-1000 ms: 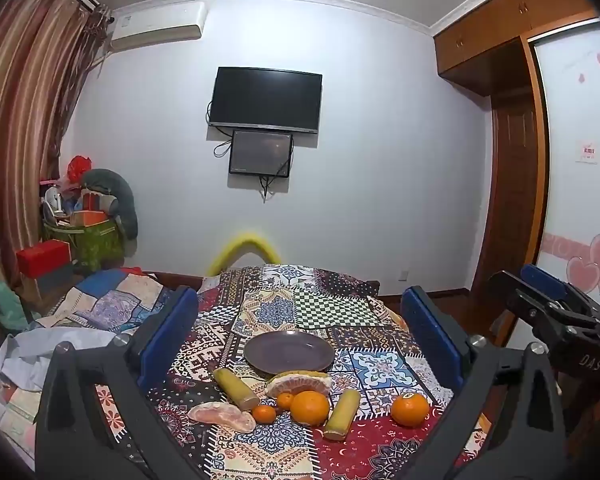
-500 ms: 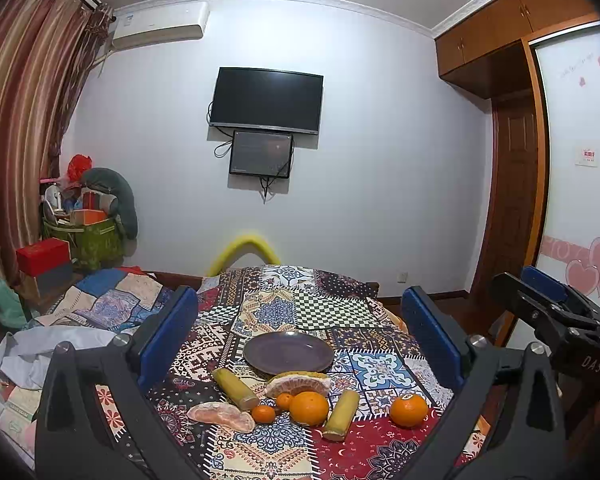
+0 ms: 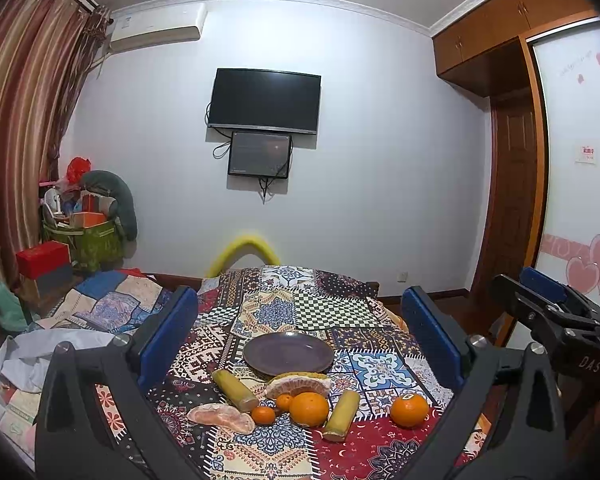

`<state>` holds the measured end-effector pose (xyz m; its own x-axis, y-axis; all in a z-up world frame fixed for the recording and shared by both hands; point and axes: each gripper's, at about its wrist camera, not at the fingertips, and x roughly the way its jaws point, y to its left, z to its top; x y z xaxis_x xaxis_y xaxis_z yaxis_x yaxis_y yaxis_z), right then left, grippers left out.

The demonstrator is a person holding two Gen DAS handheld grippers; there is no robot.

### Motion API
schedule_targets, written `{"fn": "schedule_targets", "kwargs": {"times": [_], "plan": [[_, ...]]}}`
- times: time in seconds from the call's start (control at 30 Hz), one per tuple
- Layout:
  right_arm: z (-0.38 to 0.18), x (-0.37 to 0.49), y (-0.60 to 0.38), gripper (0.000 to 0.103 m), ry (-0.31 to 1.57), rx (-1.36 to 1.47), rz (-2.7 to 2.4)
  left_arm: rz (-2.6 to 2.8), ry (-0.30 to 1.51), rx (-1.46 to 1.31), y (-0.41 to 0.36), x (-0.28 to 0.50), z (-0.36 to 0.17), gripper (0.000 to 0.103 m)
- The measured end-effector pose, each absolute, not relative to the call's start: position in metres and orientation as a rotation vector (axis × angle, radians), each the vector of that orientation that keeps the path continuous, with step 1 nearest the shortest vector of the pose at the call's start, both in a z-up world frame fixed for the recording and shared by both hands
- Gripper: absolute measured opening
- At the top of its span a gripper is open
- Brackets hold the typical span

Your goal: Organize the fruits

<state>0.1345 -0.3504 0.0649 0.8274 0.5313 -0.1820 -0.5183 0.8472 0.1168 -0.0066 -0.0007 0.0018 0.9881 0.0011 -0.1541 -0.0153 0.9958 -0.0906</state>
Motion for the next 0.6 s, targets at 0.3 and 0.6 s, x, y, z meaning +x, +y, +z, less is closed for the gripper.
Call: {"fn": "schedule_targets", "kwargs": {"times": [0.3, 0.6], "plan": [[0.0636, 0.1352, -0.3514, 0.103, 0.216, 0.062, 0.556, 0.008, 0.156, -0.091, -0.0015, -0.0065, 0.0025, 0.103], [0.0636, 0.1344, -0.3531, 0.103, 0.213, 0.067, 0.557, 0.009, 0.158, -0.09, -0.0016, -0.0059, 0.0038, 0.103]]}}
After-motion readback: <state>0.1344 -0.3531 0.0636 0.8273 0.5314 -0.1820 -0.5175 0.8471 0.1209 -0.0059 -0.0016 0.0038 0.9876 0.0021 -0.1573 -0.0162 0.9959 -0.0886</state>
